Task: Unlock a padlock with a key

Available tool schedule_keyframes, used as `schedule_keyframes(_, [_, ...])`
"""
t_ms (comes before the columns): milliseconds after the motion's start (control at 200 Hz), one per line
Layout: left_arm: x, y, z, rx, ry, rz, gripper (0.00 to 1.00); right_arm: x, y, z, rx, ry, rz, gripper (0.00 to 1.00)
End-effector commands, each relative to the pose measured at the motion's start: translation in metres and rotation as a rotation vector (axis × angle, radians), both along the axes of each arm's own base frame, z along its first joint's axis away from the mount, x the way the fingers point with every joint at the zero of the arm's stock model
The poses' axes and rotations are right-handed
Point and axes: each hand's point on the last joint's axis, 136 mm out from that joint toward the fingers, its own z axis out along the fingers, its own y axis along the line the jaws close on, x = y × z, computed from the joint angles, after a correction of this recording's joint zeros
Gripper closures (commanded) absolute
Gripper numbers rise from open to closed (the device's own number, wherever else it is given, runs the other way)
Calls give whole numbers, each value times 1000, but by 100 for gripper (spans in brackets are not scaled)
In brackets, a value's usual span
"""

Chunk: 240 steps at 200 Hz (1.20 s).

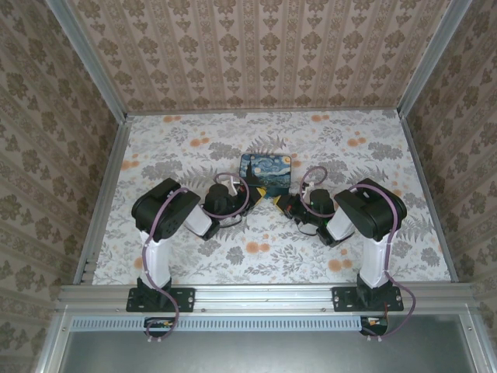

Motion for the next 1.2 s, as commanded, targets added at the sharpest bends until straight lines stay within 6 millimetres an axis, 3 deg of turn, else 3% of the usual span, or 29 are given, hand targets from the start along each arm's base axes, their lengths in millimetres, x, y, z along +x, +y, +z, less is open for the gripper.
schedule_keyframes(0, [0,-2,20,-34,-63,-16,100,8,4,14,29,-42,-16,100])
schedule_keyframes(775, [0,-7,17,-33,-55,-19,100,7,10,32,38,-70,6,100])
schedule_keyframes(1195, [-4,-18,32,-100,-14,-41,100,12,12,40,53,-118,-6,100])
